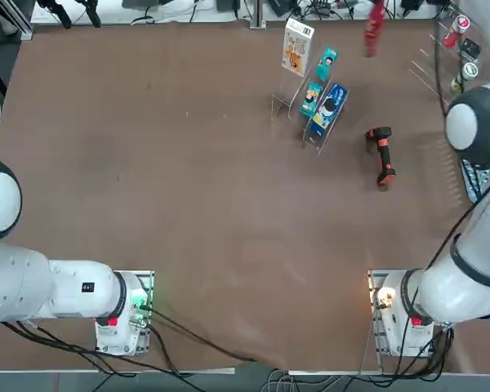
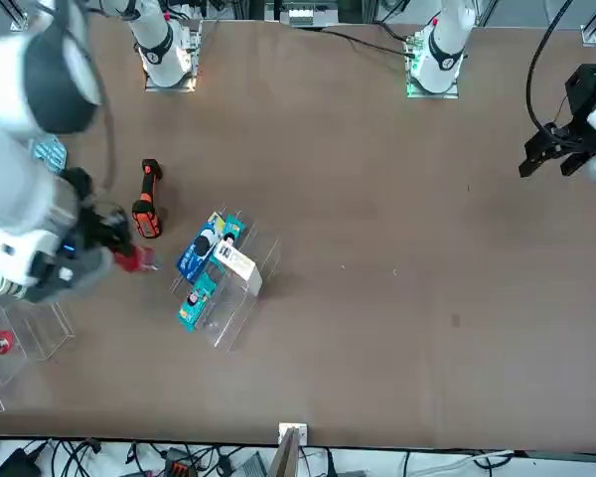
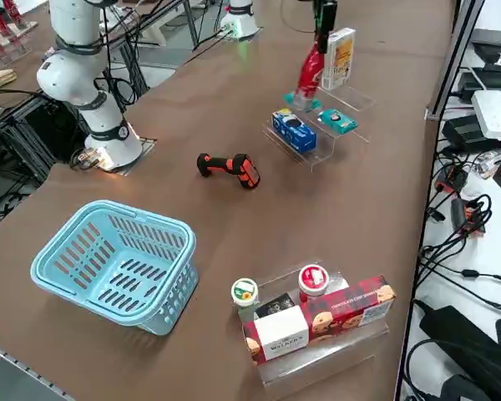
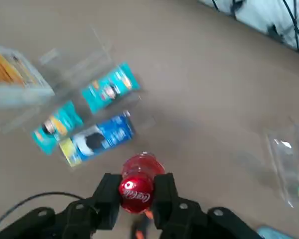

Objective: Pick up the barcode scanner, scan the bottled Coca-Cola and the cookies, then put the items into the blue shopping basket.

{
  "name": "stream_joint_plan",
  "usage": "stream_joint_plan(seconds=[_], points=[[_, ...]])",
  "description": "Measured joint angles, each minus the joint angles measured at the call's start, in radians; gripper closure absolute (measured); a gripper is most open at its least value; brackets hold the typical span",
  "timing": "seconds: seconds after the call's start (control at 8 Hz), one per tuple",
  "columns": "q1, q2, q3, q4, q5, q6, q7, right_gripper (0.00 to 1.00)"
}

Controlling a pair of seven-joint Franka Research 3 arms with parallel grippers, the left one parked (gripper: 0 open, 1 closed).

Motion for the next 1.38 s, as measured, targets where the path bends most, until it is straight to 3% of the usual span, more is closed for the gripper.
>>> stream_joint_plan(seconds=[0.25, 0.38, 0.62, 0.88, 1.12, 1.38], points=[[-0.124, -0.092, -0.003, -0.109, -0.001, -0.022, -0.168, 0.63], [-0.171, -0.172, -0.016, -0.228, -0.003, 0.011, -0.257, 0.63], [-0.204, -0.387, -0.120, -0.531, -0.005, 0.135, -0.468, 0.63], [-0.239, -0.523, -0.233, -0.700, -0.007, 0.164, -0.690, 0.63], [-0.344, -0.551, -0.289, -0.778, -0.006, 0.209, -0.915, 0.63], [-0.481, -0.543, -0.299, -0.837, 0.001, 0.276, -1.115, 0.63]])
